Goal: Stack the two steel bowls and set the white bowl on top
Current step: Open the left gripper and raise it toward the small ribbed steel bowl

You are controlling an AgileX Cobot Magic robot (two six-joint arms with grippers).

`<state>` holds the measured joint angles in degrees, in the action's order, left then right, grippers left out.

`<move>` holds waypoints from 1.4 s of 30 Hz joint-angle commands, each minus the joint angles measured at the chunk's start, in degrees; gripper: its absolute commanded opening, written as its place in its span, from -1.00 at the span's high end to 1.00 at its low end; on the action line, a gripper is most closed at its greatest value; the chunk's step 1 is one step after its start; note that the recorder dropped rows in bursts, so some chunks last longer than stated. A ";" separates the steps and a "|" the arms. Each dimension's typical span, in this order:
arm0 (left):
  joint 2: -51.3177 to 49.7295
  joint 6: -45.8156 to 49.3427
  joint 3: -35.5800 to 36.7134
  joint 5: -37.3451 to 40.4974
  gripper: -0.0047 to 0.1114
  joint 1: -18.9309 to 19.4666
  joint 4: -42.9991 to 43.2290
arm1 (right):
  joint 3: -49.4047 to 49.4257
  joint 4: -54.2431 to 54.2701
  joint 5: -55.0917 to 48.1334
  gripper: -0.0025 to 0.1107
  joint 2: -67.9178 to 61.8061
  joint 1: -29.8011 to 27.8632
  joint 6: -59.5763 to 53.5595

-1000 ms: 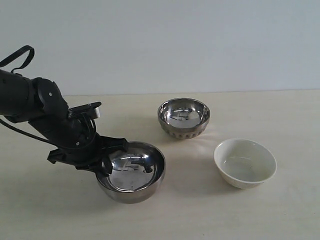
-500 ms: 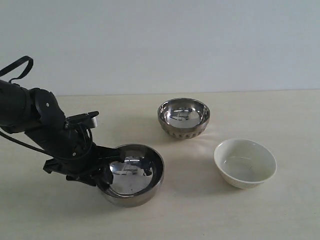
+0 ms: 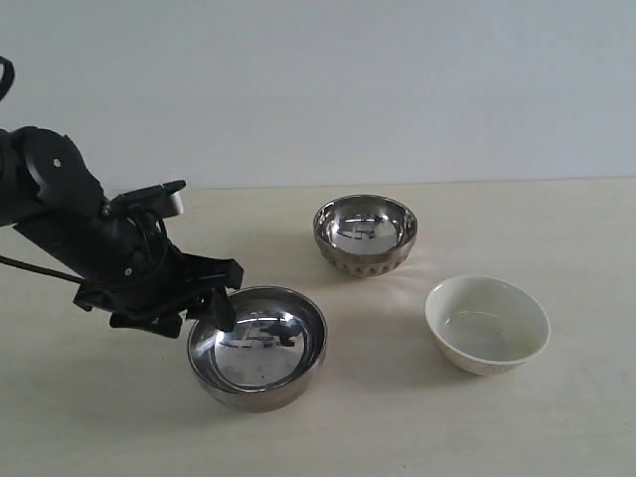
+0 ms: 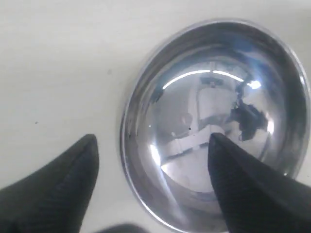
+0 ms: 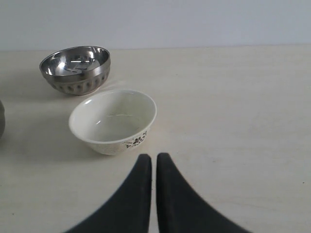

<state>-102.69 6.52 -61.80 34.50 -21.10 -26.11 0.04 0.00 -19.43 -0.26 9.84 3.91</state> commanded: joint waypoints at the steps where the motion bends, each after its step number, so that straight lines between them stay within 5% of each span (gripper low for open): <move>1: 4.03 2.29 -0.24 -1.59 -0.13 -0.12 0.69 | -0.04 -0.58 0.25 0.96 0.26 -0.02 0.04; 12: 1.45 3.37 -20.06 4.70 -0.13 -0.12 5.25 | -0.04 -0.58 0.25 0.96 0.26 -0.02 0.04; 18: -5.52 1.56 -32.46 13.05 -0.13 -0.12 9.16 | -0.04 -0.58 0.25 0.96 0.26 -0.02 0.04; 28: -21.27 -0.35 -50.30 15.85 -0.13 -0.12 12.44 | -0.04 -0.58 0.25 0.96 0.26 -0.02 0.04; 42: -36.14 2.86 -64.75 16.34 -0.13 -3.74 10.74 | -0.04 -0.58 0.25 0.96 0.26 -0.02 0.04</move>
<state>-138.04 8.85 -124.99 51.04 -23.30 -14.63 0.04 0.00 -19.43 -0.26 9.84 3.91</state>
